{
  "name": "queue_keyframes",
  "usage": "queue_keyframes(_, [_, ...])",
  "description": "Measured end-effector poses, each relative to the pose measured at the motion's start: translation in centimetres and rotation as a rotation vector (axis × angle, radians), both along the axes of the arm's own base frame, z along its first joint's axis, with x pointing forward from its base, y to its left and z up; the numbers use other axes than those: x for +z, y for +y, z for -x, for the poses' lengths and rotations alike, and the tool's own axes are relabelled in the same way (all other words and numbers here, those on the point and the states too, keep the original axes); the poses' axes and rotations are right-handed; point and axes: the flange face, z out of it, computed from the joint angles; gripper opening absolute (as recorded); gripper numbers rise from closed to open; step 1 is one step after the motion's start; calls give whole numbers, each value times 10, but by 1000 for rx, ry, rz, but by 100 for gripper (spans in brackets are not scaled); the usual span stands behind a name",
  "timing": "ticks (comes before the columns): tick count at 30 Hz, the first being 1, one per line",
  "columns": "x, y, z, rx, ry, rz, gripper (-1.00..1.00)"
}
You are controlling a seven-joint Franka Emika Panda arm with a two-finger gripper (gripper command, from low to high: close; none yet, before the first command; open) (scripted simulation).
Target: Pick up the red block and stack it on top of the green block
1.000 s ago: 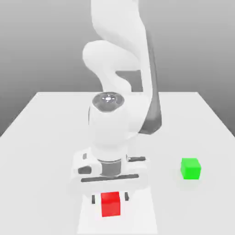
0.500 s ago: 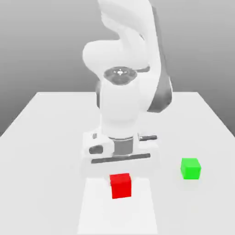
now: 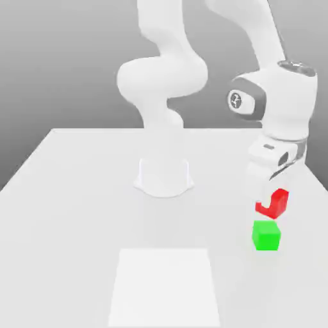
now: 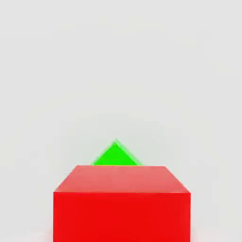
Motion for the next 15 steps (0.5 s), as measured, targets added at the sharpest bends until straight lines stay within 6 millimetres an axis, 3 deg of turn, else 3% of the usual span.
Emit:
queue_keyframes(2, [-19,0,1,1,0,0,-100])
queue_keyframes(3, [-24,0,2,2,0,0,100])
queue_keyframes(10, [-23,0,2,5,0,-1,100])
queue_keyframes(15, [18,1,2,5,0,0,100])
